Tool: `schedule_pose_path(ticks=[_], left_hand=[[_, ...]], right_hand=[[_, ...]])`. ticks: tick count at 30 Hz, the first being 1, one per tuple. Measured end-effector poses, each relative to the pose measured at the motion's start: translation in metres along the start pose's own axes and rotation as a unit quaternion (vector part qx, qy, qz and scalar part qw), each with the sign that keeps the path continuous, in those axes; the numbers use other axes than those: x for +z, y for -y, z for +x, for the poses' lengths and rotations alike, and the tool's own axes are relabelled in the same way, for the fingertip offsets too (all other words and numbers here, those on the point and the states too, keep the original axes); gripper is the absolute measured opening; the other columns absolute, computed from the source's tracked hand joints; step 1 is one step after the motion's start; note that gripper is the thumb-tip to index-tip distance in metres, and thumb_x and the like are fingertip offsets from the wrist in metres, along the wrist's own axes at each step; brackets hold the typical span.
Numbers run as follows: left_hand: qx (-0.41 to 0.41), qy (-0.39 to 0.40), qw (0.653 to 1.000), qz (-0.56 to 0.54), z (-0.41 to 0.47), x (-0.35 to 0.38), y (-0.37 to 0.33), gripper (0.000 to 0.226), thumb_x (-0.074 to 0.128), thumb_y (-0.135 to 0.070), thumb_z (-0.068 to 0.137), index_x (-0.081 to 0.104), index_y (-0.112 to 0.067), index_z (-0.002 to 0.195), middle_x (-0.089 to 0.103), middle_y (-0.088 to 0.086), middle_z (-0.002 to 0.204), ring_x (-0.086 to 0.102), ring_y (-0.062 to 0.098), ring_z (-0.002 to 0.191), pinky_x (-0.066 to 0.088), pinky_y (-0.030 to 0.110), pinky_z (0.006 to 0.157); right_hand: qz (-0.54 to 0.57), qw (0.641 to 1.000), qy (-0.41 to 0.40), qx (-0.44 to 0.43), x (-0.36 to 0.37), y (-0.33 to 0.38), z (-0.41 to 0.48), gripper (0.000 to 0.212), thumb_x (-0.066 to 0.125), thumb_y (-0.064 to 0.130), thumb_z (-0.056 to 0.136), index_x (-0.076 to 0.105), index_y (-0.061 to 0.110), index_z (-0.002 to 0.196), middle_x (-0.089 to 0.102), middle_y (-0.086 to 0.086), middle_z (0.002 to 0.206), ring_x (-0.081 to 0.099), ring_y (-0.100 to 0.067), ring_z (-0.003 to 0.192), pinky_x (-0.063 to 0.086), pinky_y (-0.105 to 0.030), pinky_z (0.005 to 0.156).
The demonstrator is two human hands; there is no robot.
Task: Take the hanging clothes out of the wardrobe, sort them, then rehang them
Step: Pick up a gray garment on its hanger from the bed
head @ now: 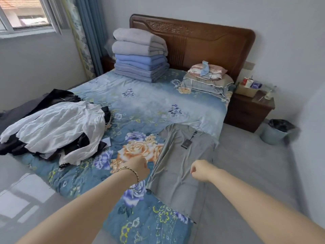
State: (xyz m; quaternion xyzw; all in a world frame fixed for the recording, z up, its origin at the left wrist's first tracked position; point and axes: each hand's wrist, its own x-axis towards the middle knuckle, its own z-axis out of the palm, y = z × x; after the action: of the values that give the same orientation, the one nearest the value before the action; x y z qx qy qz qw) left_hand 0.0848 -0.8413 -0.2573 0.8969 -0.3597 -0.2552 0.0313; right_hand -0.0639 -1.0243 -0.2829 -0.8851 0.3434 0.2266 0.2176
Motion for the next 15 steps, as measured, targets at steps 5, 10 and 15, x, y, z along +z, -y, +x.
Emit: schedule_pose_path(ticks=[5,10,15], left_hand=[[0.009,0.006,1.000,-0.006,0.059,0.015,-0.091,0.016,0.042,-0.018,0.091,0.058,-0.015,0.093,0.059,0.007,0.096,0.054,0.025,0.084,0.043,0.027,0.068],[-0.012,0.005,1.000,-0.017,0.123,0.030,-0.174,0.010,0.040,-0.019,0.092,0.049,-0.019,0.087,0.052,-0.001,0.087,0.051,0.022,0.082,0.039,0.026,0.068],[-0.019,0.009,0.999,-0.037,0.174,0.028,-0.215,0.012,0.040,-0.021,0.091,0.048,-0.021,0.081,0.047,-0.008,0.070,0.054,0.021,0.076,0.040,0.025,0.063]], right_hand=[[0.003,1.000,0.007,0.022,-0.031,-0.094,0.040,0.030,0.043,0.010,0.087,0.067,0.012,0.104,0.065,-0.008,0.117,0.060,-0.027,0.108,0.050,-0.032,0.090],[-0.011,1.000,0.017,0.021,-0.076,-0.173,0.097,0.029,0.043,0.010,0.089,0.064,0.015,0.109,0.060,-0.006,0.122,0.058,-0.027,0.111,0.048,-0.031,0.089],[0.002,0.999,0.022,0.037,-0.101,-0.215,0.147,0.029,0.044,0.010,0.088,0.066,0.015,0.107,0.062,-0.007,0.121,0.059,-0.027,0.111,0.048,-0.033,0.095]])
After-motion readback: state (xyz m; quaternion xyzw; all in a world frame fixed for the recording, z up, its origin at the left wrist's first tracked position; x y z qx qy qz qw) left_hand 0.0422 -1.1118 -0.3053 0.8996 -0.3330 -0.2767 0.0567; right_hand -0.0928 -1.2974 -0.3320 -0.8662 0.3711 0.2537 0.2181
